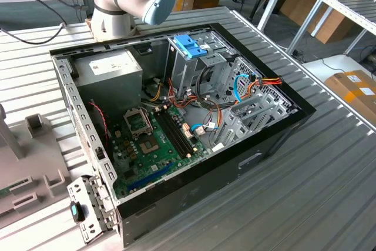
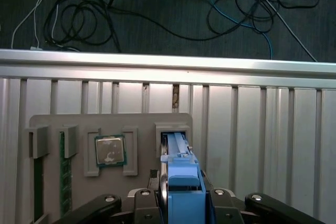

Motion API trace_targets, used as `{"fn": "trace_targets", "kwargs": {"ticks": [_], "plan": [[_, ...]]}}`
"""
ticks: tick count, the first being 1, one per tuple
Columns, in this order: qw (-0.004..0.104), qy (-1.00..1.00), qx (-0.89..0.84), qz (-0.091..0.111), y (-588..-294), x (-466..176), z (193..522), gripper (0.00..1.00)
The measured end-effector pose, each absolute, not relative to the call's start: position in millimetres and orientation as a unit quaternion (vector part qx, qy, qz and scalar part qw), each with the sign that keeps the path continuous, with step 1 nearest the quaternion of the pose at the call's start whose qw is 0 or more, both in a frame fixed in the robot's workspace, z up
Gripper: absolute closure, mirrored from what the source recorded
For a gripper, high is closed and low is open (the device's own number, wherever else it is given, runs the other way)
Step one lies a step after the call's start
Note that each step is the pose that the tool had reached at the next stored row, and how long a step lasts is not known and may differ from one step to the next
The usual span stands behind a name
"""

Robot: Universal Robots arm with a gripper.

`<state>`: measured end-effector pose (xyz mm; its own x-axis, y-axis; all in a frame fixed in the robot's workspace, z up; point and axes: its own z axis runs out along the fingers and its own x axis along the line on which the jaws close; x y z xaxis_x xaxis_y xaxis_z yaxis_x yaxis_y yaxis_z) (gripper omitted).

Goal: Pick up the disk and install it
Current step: 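Pick up the disk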

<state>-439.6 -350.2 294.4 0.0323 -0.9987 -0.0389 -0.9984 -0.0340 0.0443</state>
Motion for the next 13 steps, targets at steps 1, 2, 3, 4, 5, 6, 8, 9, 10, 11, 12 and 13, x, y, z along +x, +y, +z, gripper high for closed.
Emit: {"fn": "trace_targets", "kwargs": {"ticks": [1, 2, 3, 4, 5, 6, 8, 9, 10, 11, 12, 13], "plan": [[0.002, -0.695, 0.718, -0.029, -350.2, -439.6, 294.8, 0.63], [0.002, -0.695, 0.718, -0.029, -350.2, -439.6, 295.2, 0.63], [0.002, -0.695, 0.718, -0.029, -350.2, -439.6, 295.4, 0.63], [0.002, -0.695, 0.718, -0.029, -350.2, -439.6, 295.4, 0.63], [0.002, -0.695, 0.718, -0.029, -350.2, -439.6, 295.4, 0.63], [0.002, -0.695, 0.718, -0.029, -350.1, -439.6, 295.5, 0.63], [0.002, -0.695, 0.718, -0.029, -350.2, -439.6, 295.5, 0.63], [0.002, -0.695, 0.718, -0.029, -350.2, -439.6, 295.5, 0.63], [0.002, -0.695, 0.718, -0.029, -350.2, -439.6, 295.5, 0.63], [0.002, -0.695, 0.718, -0.03, -350.2, -439.6, 295.5, 0.63], [0.002, -0.695, 0.718, -0.03, -350.1, -439.6, 295.5, 0.63], [0.002, -0.695, 0.718, -0.03, -350.2, -439.6, 295.6, 0.63]]}}
